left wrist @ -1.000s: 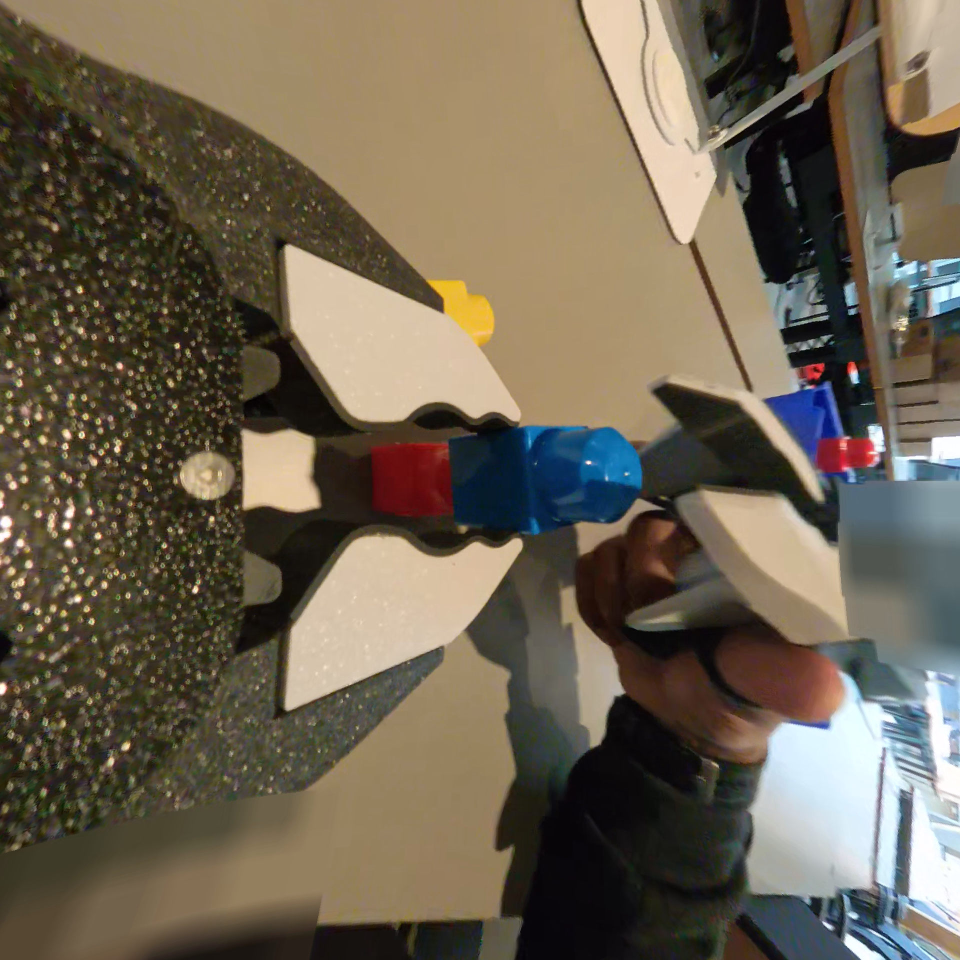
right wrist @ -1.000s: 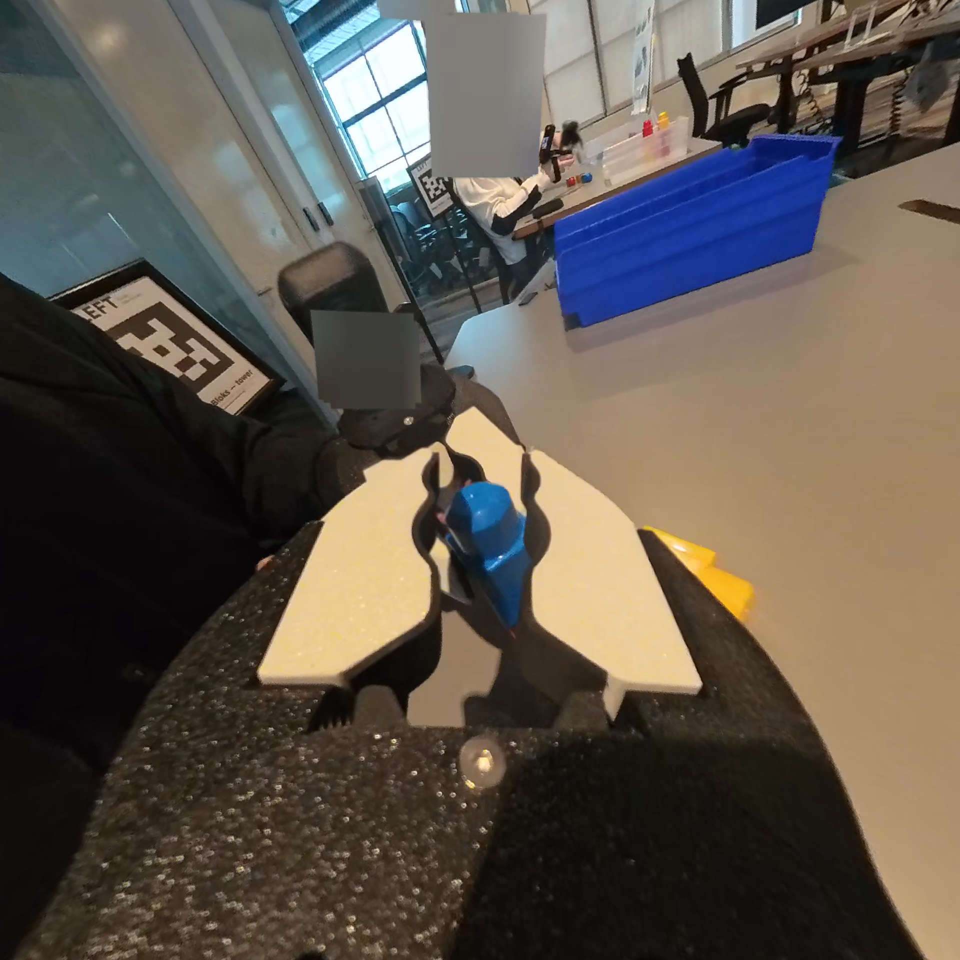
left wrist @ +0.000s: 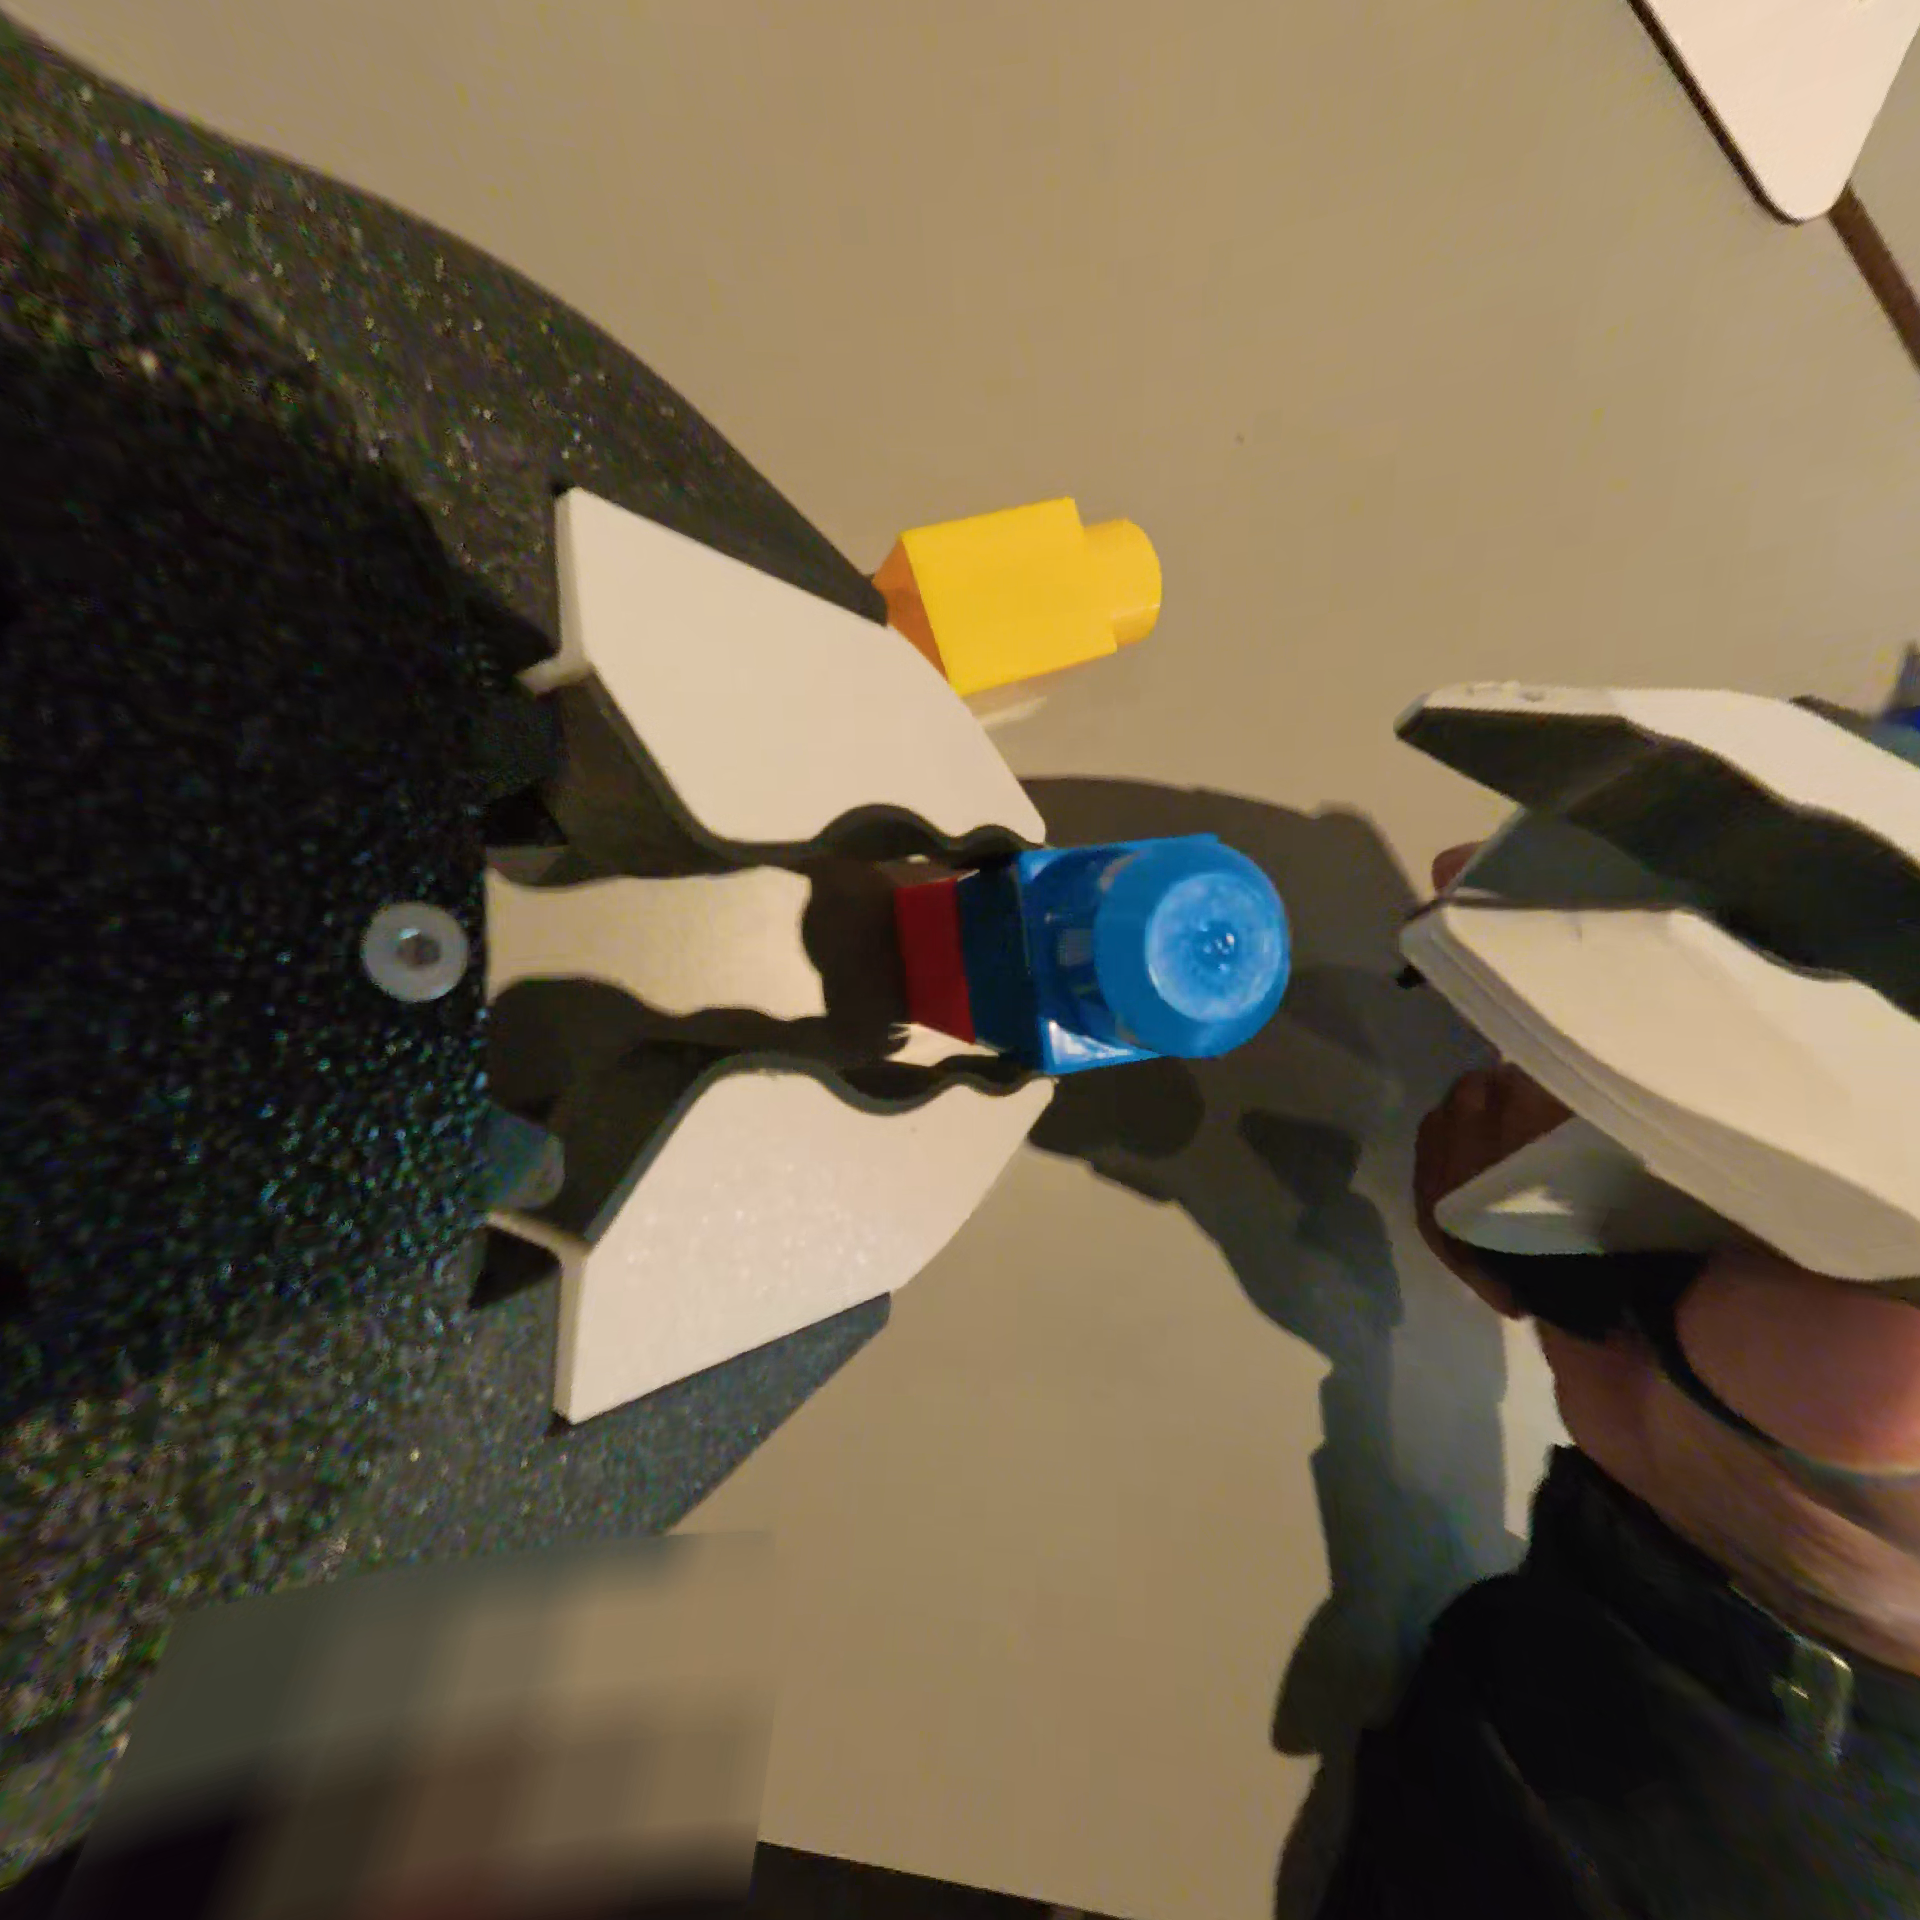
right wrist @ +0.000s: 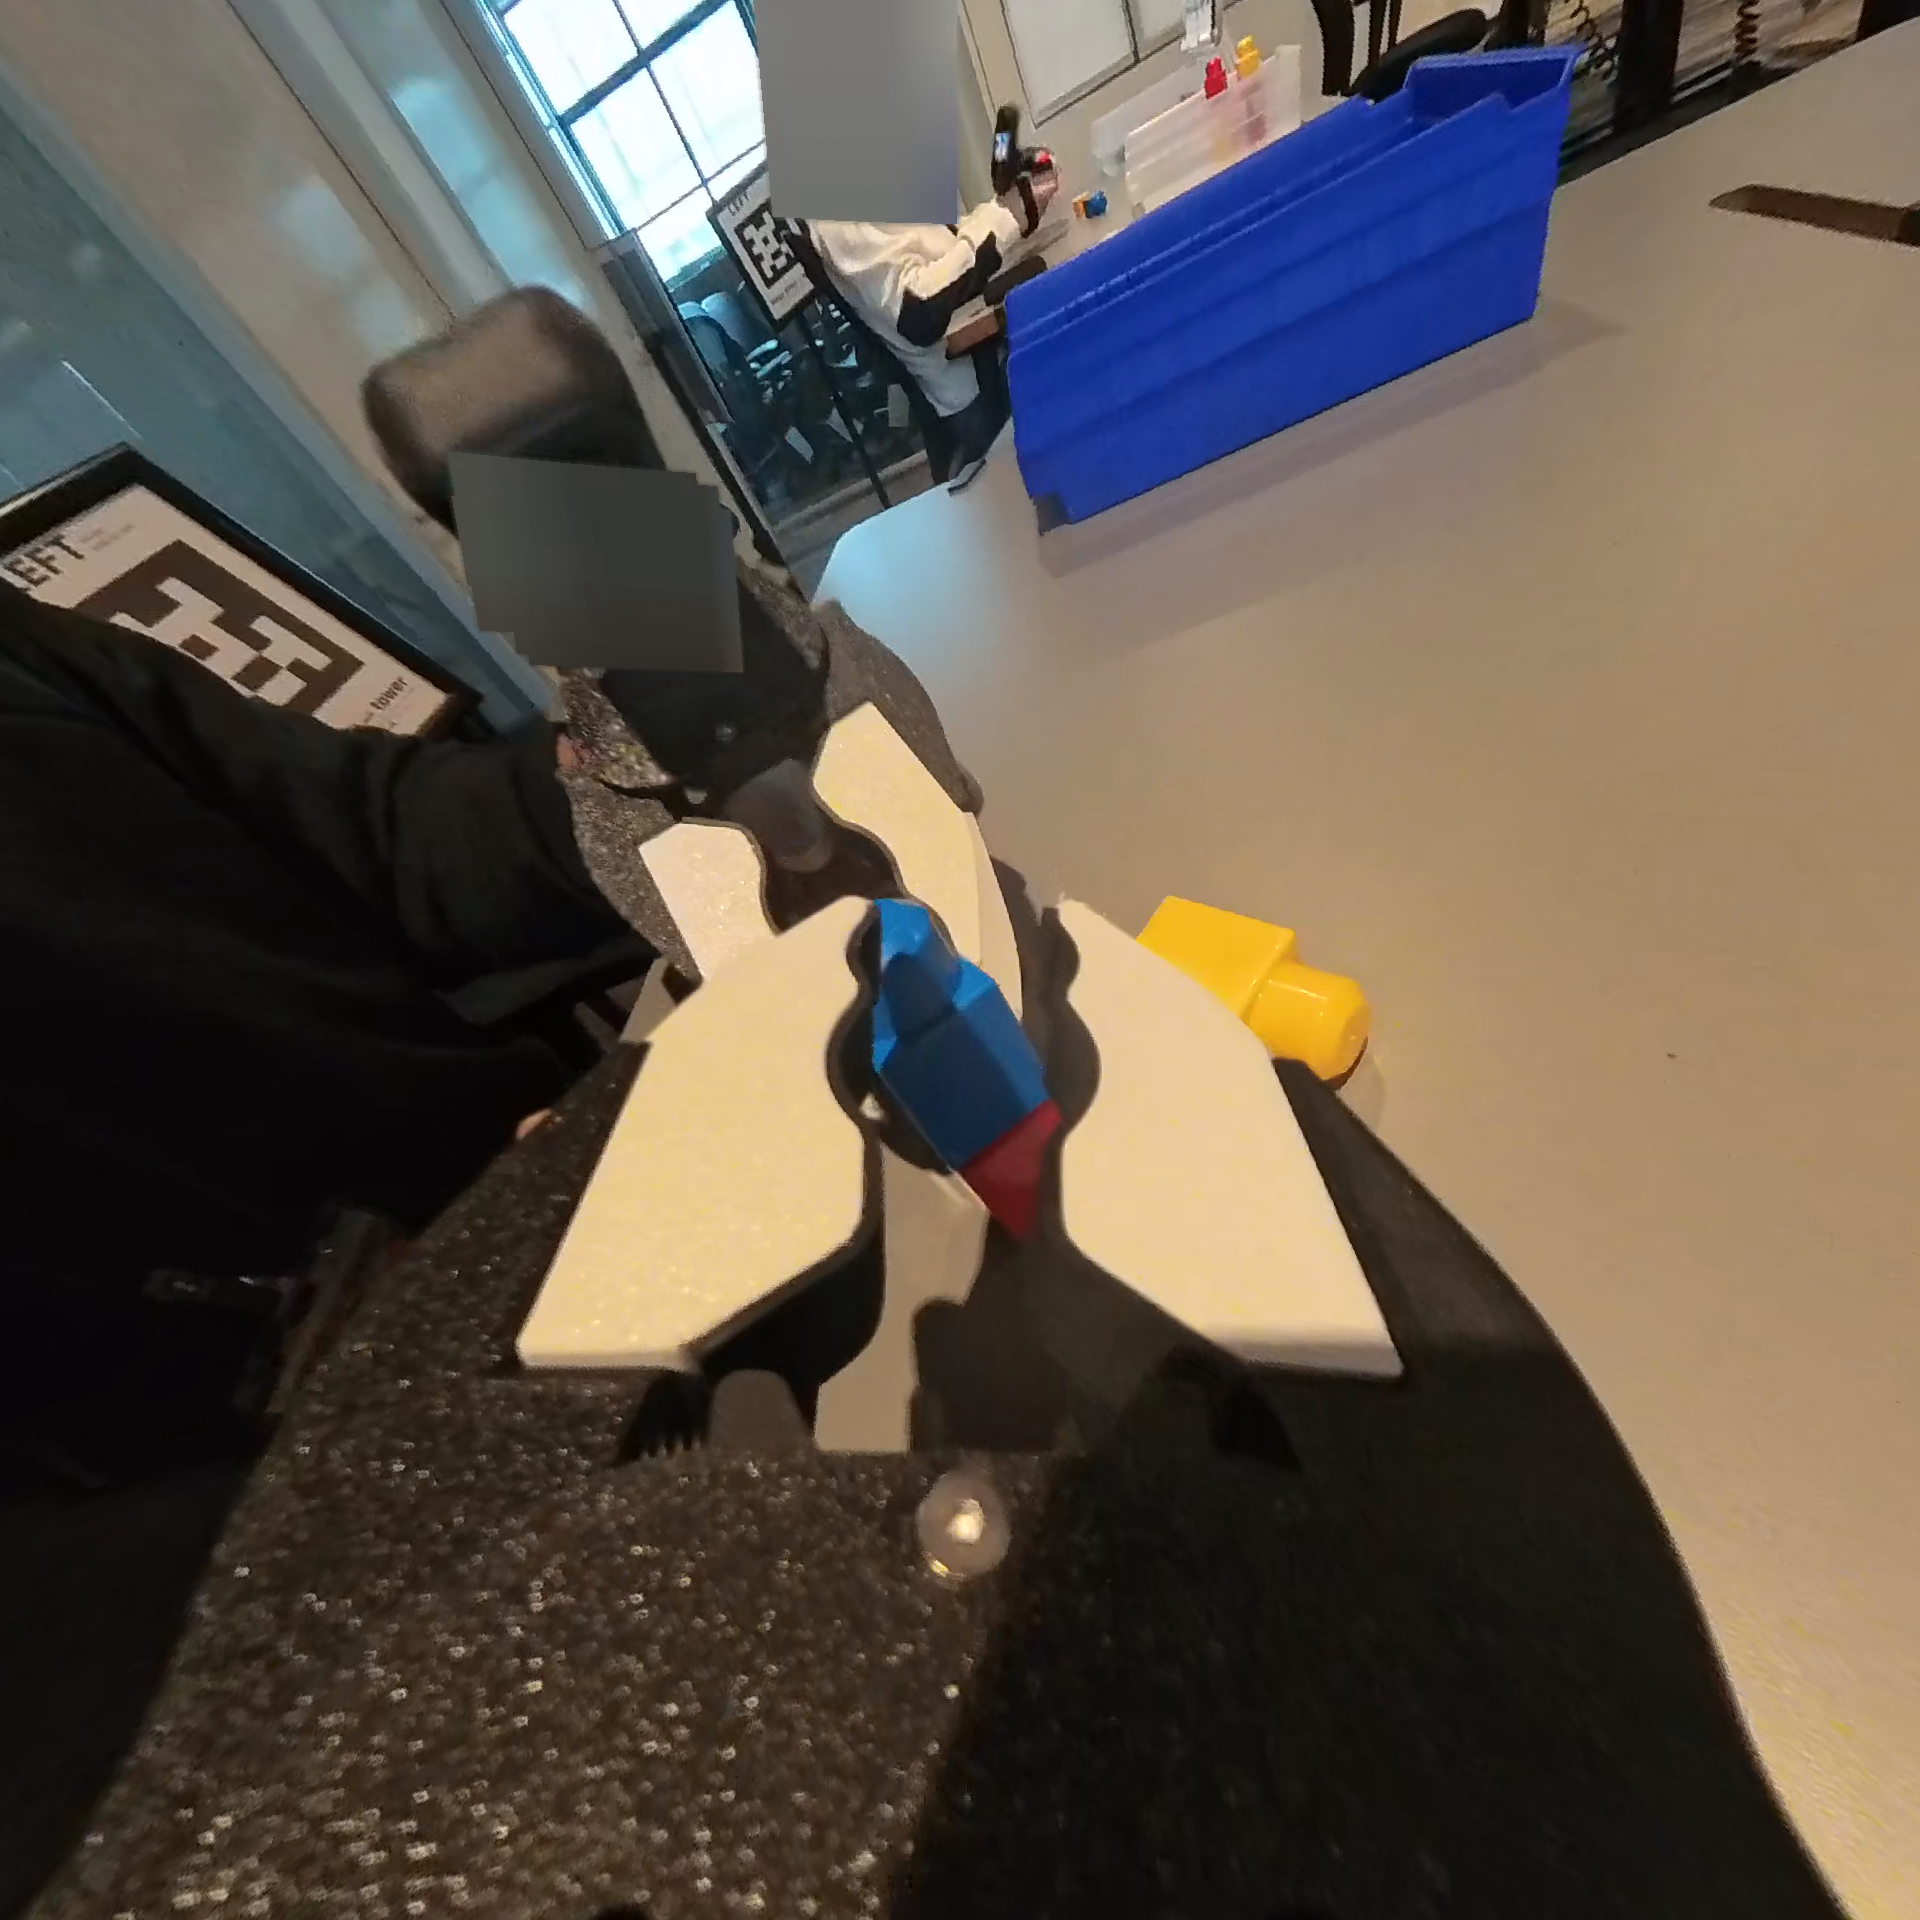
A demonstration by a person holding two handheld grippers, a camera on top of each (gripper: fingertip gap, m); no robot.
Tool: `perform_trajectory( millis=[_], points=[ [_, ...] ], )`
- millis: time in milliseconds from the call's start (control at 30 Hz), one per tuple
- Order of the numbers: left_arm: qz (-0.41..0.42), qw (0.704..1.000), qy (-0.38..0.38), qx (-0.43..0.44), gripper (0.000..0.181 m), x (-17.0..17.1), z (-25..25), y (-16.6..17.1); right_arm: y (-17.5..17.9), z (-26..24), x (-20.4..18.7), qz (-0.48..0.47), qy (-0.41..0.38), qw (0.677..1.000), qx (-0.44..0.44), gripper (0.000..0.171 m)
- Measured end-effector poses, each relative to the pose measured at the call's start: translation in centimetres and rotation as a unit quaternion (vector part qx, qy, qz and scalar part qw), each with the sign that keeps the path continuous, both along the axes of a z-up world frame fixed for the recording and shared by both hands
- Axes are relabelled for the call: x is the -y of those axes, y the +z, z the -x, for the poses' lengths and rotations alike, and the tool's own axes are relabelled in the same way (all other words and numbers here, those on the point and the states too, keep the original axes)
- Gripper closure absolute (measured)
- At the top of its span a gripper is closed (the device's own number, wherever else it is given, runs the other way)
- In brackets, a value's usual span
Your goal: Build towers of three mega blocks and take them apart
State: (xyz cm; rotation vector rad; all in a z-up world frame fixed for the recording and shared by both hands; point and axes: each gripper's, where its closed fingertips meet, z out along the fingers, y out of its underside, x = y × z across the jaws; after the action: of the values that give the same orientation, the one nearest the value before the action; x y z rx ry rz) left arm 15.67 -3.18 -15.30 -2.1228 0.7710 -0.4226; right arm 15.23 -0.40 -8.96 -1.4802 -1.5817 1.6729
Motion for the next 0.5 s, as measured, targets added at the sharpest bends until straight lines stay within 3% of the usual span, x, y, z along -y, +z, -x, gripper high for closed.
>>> perform_trajectory(
  millis=[267, 500],
  points=[
    [0.058, 0.994, 0.01, -0.096, 0.146, 0.2, 0.5, -0.3, -1.3, -0.6, 0.4, -0.019, 0.033, 0.999, 0.013, 0.141],
    [0.078, 0.991, -0.009, -0.108, 0.146, 0.0, 0.5, -0.3, -2.3, -0.9, 1.0, -0.056, 0.063, 0.996, 0.005, 0.131]
  ],
)
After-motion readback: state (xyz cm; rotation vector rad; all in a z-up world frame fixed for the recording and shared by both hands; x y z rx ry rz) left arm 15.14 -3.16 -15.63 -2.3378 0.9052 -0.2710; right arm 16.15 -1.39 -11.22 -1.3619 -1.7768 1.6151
